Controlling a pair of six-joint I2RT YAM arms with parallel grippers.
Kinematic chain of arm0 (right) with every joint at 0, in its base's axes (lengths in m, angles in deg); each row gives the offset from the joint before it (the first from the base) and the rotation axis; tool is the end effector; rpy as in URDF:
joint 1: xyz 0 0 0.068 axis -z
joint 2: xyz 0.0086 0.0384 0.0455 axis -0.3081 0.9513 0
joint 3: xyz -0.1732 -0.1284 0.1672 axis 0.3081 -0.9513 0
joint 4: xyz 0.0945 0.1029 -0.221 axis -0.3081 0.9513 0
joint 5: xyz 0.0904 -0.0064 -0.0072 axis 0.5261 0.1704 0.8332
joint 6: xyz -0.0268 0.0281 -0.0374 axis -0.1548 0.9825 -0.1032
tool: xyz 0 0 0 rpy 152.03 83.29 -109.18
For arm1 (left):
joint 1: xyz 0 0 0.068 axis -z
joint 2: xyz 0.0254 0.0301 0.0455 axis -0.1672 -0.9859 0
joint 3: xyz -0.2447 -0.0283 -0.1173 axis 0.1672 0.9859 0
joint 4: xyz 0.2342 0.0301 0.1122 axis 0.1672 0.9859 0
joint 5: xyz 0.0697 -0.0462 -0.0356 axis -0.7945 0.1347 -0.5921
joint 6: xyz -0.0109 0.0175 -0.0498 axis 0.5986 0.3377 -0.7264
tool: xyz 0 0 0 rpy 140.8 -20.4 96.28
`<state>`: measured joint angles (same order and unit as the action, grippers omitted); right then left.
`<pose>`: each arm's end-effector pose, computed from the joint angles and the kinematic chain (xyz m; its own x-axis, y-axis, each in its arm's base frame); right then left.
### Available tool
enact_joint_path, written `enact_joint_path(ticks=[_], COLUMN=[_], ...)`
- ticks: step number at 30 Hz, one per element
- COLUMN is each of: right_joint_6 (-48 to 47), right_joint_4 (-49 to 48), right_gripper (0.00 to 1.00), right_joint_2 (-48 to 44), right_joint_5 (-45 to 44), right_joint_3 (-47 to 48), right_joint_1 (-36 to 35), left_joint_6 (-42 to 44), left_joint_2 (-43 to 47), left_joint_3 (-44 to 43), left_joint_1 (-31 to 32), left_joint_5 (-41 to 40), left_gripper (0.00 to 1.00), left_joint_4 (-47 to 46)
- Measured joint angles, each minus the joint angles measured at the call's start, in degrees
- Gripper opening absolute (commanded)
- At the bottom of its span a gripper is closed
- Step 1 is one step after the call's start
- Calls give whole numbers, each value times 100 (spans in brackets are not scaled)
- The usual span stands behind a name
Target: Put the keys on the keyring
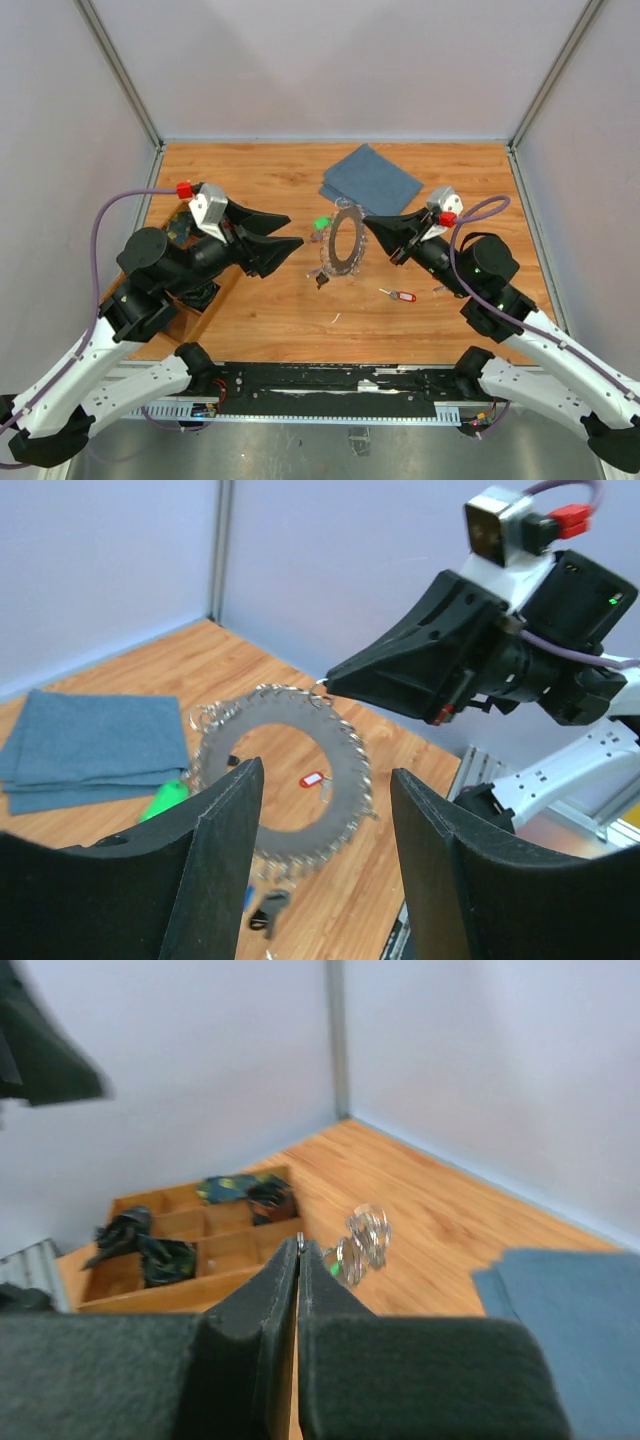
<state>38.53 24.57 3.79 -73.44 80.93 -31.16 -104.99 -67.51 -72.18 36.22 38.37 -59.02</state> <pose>0.1107 0.1332 0.3988 0.0892 0.3297 -0.9399 -0.8373 0.5358 0.1085 0.0949 -0.1088 0.4363 -0.1037 -0.2562 -0.9610 0.8530 0.4740 -0.2184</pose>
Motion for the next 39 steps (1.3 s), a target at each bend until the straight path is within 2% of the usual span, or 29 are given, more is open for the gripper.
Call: enact_joint_path(ticks=[3,6,9,13,16,17,21,34,39], right_joint_6=[39,-275,-289,-656,-291,-236,-293,-680,-914], right_joint_4=[221,546,756,1102,1001,997,977,527,745], right_gripper=[0,0,0,0,0,0,0,0,0], right_joint_2=[157,431,444,498,221,195,179,-195,-146], right_joint_5=[-55,-509,-382,-798,-317,-400,-365,688,1132], right_joint_3=[15,83,-61,164,-9,-13,-9,-44,175], right_joint_1=[181,-413,-413,-835,85,251,-122,-103,-105], left_joint_6=[52,92,101,101,96,96,74,105,157], left_joint_2=[223,385,387,295,186,173,122,-179,-391], left_joint_3=[24,24,39,107,109,116,118,125,59], left_joint_1=[0,0,2,2,4,4,4,4,4], left_joint_5=[-275,-463,-546,-564,-560,-555,-514,144,326], left_gripper=[59,59,58,57,57,56,56,57,57], left_joint_4=[109,160,186,227,225,225,221,42,9])
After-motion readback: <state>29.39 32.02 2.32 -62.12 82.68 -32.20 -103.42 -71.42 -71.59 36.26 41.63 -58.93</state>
